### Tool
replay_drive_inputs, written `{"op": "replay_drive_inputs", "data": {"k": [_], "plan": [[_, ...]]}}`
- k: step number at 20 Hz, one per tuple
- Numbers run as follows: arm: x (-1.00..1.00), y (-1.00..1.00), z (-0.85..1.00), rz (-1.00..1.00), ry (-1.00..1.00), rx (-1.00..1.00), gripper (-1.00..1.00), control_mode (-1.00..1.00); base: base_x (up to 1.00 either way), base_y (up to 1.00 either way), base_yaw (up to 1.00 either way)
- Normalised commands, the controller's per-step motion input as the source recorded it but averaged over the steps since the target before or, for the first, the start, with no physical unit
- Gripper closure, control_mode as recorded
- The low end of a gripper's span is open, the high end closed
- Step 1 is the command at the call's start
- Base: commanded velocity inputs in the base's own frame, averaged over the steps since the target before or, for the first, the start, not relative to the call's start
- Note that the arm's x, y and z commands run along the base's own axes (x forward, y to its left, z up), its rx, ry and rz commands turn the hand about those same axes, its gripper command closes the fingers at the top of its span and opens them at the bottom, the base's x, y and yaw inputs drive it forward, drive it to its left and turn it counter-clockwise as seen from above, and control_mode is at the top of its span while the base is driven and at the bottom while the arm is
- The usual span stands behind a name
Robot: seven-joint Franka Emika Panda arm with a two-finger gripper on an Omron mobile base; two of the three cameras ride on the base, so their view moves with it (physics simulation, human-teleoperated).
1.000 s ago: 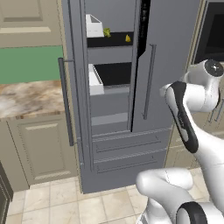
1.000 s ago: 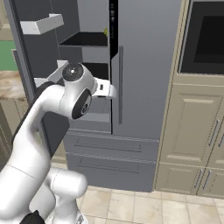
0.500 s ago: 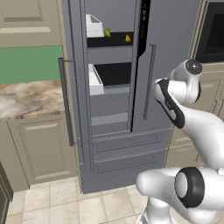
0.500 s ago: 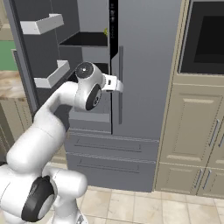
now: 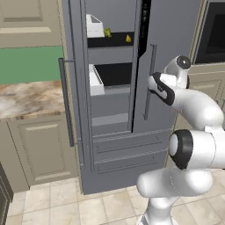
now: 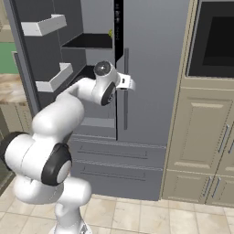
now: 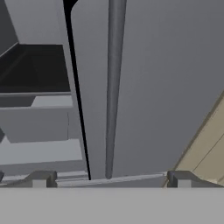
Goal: Take the lemon wedge from the fridge and place it on the plate with fish on the dining counter.
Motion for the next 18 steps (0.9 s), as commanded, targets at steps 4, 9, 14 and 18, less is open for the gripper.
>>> {"op": "replay_drive_inputs", "data": {"k": [4, 9, 14, 18], "plan": [[0.46, 0.0, -0.34, 0.04, -0.02, 0.1, -1.0, -1.0, 0.0, 0.0, 0.0], [0.56, 0.0, -0.24, 0.0, -0.05, 0.0, -1.0, -1.0, 0.0, 0.0, 0.0], [0.75, 0.0, -0.25, 0.0, -0.01, 0.0, -1.0, -1.0, 0.0, 0.0, 0.0], [0.79, 0.0, -0.24, 0.0, 0.01, 0.0, -1.0, -1.0, 0.0, 0.0, 0.0]]}}
